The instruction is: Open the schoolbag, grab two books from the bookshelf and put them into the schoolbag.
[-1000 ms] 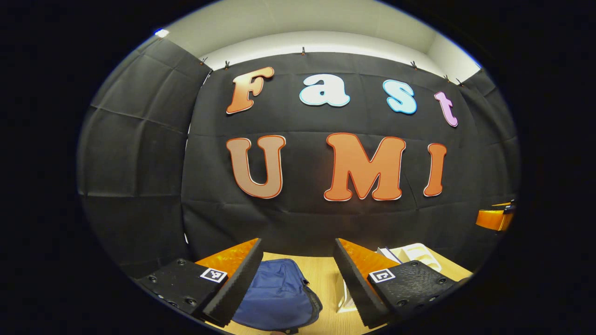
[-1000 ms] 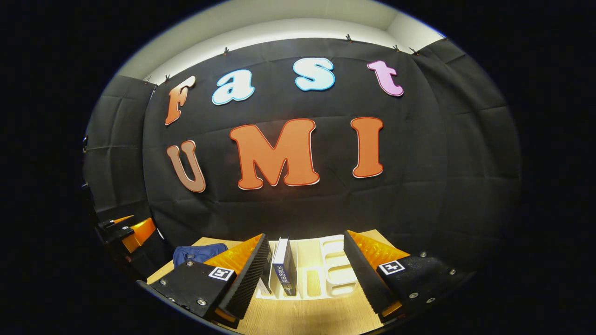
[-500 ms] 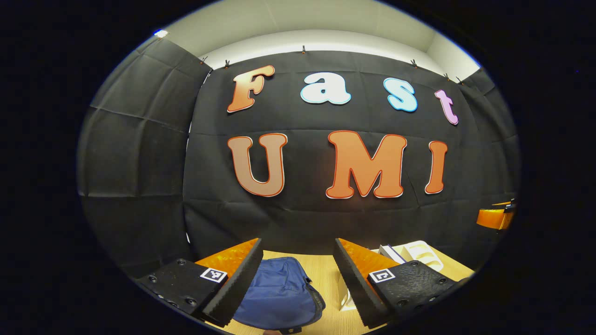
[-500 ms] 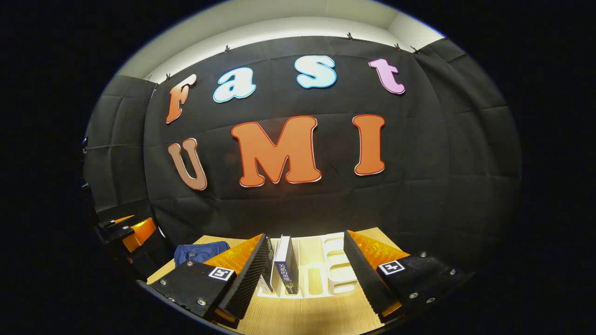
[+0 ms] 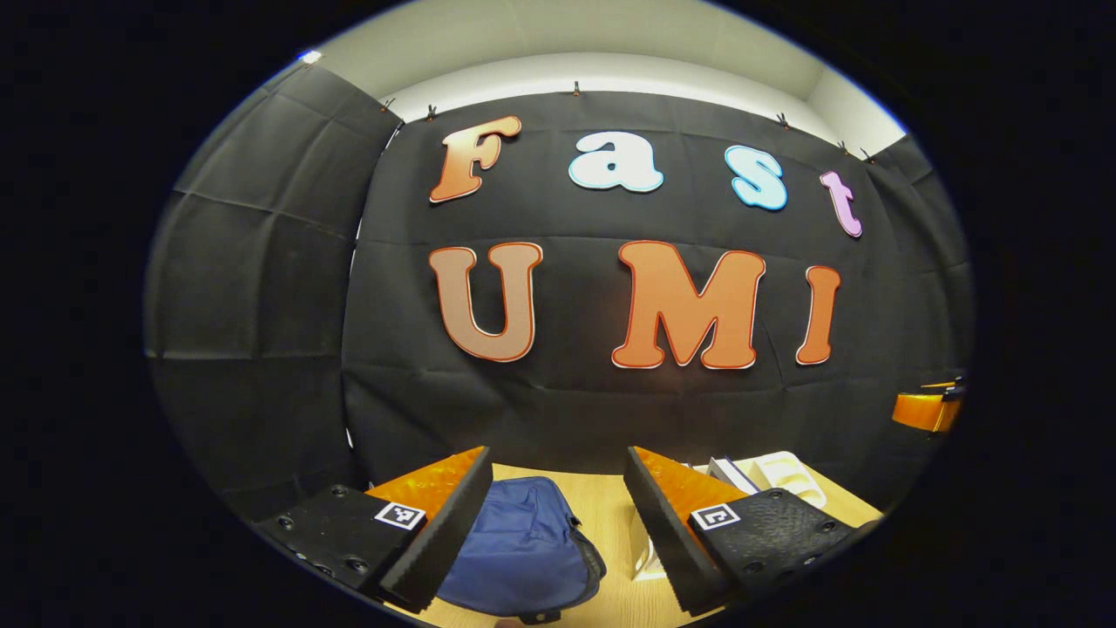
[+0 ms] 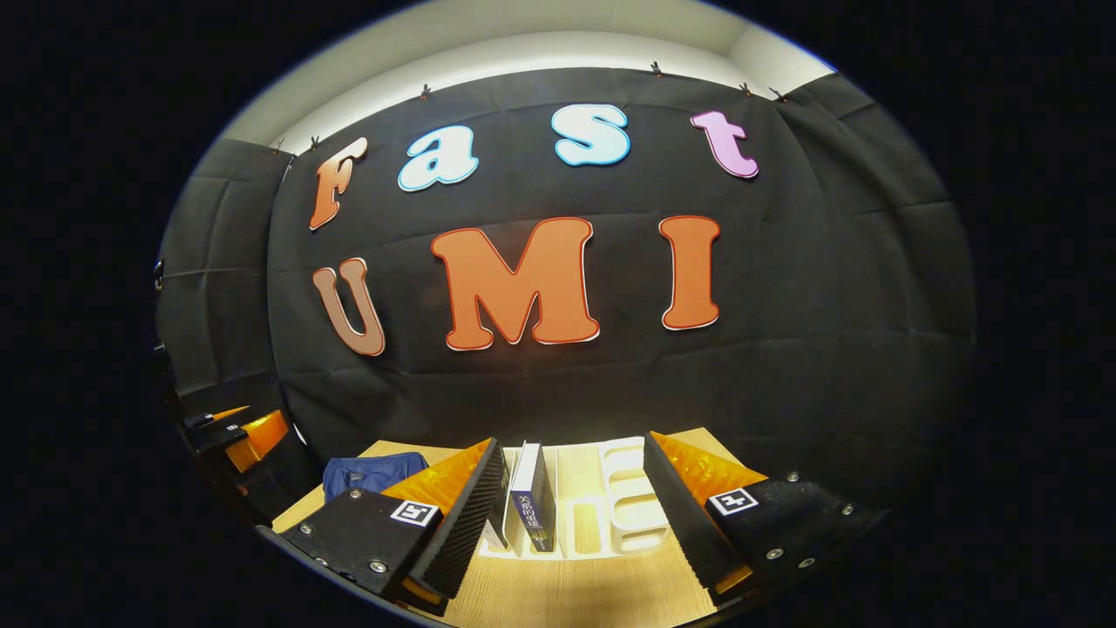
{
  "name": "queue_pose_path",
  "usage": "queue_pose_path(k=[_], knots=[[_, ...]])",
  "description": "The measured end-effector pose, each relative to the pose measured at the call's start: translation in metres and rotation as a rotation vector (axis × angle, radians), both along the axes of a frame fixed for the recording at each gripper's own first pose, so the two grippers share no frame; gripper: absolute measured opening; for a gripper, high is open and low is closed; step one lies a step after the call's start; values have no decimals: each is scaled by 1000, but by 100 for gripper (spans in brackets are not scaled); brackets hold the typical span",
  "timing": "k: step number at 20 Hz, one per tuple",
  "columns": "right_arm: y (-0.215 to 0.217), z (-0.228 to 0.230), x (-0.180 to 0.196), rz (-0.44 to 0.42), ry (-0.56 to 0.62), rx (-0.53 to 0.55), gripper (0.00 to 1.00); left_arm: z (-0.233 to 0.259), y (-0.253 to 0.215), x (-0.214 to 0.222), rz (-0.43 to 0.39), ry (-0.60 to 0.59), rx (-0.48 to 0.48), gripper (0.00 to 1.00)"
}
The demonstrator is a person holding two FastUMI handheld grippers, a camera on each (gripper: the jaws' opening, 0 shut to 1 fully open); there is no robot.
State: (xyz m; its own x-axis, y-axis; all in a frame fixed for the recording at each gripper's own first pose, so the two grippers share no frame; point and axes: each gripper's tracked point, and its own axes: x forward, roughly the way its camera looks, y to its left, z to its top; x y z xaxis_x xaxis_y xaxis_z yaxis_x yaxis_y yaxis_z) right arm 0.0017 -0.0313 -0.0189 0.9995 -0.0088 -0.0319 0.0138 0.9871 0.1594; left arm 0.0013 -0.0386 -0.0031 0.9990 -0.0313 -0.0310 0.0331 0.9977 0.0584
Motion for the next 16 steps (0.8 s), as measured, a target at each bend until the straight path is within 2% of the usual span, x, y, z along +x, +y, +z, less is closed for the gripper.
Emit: queue_pose_path(k=[2, 5, 7, 9, 10, 11, 16], knots=[[-1, -1, 1, 4, 4, 4, 100, 3, -2, 0, -2, -8, 27, 95], [-2, -3, 4, 1, 11, 13, 100, 6, -4, -2, -11, -27, 43, 94], [-3, -4, 5, -1, 15, 11, 97, 6, -3, 0, -7, -22, 47, 94], [-5, -6, 6, -4, 17, 6, 100, 3, -4, 1, -12, -13, 34, 94], [-5, -7, 7, -3, 19, 5, 97, 2, -5, 0, -15, -15, 20, 94], [-5, -7, 8, -3, 20, 5, 100, 4, -5, 0, -16, -19, 13, 94], [-7, -14, 11, -5, 36, 15, 100, -5, -2, 3, -14, -10, 94, 95]])
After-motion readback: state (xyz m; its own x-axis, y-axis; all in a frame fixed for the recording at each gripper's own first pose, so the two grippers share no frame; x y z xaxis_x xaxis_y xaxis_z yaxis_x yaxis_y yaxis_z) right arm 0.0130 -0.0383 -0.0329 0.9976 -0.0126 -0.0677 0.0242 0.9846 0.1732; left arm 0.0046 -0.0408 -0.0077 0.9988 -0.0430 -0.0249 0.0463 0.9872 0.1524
